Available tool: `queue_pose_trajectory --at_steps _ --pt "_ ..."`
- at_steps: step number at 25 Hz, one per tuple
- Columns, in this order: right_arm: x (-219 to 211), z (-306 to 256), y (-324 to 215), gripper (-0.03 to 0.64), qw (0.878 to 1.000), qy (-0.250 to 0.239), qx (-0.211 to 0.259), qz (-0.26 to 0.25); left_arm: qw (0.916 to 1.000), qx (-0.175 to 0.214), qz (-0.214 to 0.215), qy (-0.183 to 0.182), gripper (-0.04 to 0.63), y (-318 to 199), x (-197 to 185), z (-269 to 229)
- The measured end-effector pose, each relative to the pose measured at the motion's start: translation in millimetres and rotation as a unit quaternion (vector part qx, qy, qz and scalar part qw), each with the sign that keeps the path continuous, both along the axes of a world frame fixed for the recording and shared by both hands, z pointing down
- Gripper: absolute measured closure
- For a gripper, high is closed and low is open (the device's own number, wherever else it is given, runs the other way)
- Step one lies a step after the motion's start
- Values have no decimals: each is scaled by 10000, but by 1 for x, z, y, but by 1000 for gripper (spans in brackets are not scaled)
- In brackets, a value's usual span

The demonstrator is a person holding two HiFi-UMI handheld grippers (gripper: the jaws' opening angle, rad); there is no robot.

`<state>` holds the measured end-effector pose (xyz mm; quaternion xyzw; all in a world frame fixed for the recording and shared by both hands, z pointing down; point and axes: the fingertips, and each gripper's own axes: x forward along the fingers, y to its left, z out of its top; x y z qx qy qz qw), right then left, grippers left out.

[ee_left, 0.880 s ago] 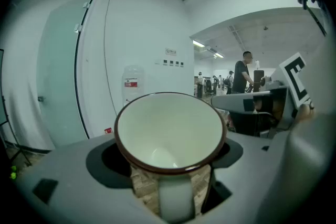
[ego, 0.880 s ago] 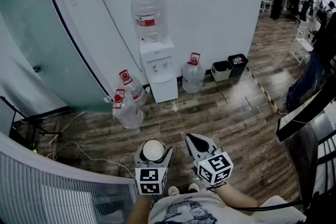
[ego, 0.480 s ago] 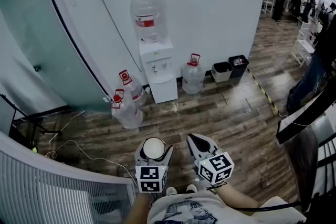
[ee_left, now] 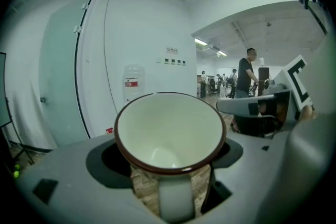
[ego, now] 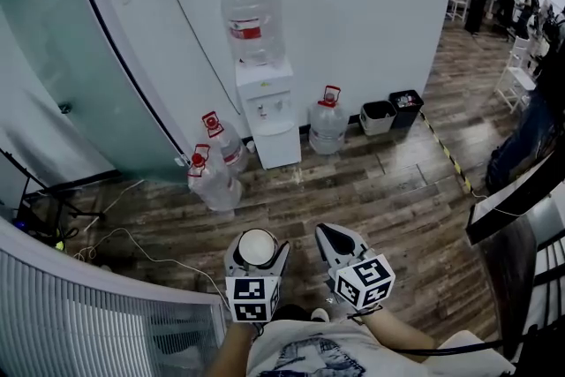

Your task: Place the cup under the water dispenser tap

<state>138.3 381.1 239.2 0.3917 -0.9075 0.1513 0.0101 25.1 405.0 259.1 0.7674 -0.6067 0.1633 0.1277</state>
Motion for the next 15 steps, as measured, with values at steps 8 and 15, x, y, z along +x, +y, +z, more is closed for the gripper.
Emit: queue_pose_trajectory --at_steps 8,15 --pt "-1 0 -17 598 10000 -57 14 -55 10000 14 -33 -8 155 -16 -1 0" --pt "-6 11 -59 598 9999 -30 -91 39 10000 -27 52 5 153 -60 -8 8"
